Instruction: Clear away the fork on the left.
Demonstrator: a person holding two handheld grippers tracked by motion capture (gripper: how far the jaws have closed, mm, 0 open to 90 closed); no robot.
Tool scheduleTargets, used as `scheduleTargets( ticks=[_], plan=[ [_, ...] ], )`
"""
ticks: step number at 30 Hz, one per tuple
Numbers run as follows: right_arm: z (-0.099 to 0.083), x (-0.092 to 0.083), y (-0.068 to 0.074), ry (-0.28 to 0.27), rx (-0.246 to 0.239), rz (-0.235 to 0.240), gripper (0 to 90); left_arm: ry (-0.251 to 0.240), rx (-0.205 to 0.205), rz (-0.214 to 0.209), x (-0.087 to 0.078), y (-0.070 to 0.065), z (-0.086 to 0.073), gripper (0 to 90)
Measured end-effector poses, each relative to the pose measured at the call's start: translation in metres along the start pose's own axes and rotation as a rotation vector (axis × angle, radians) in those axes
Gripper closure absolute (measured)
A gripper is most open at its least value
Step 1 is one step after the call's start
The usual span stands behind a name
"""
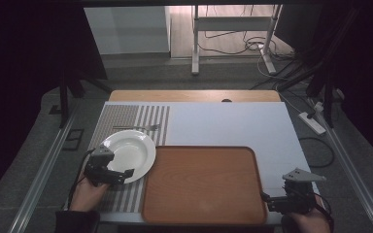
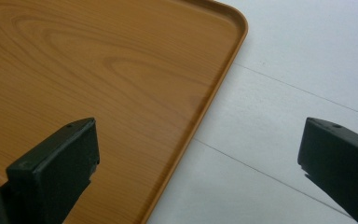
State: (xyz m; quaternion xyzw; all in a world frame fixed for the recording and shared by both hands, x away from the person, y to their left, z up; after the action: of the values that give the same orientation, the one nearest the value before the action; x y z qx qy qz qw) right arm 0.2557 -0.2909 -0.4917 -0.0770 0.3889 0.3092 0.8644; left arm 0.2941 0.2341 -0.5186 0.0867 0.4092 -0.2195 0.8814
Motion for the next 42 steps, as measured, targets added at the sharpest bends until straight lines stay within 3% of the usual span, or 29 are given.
scheduleTargets(
  ticks=[5,13,42],
  plan=[
    [0.000,0.000,0.000,0.002,0.000,0.002,0.0,-0.009,-0.019,-0.006,0.006,0.005,0.007,0.0],
    [0.000,0.000,0.000,0.004,-0.002,0.004,0.0,0.003,0.002,0.018,0.017,0.014,0.020,0.0],
    [0.000,0.001,0.001,0.015,-0.011,0.007,0.0,0.024,-0.020,0.025,0.058,0.046,0.061,0.0]
  ],
)
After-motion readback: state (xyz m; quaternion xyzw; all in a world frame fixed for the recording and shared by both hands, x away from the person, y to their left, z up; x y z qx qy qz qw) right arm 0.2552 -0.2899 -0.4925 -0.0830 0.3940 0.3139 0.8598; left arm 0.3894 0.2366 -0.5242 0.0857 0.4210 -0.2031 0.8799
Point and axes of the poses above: each handheld gripper's, and its own axes: x roughly forward along the jaws, z roughly out of its top, y roughly to its left, the point moved 4 cm from there along x, roughly forward along the jaws, and after that the axes turned 9 degrees about z, right-handed, at the moved point
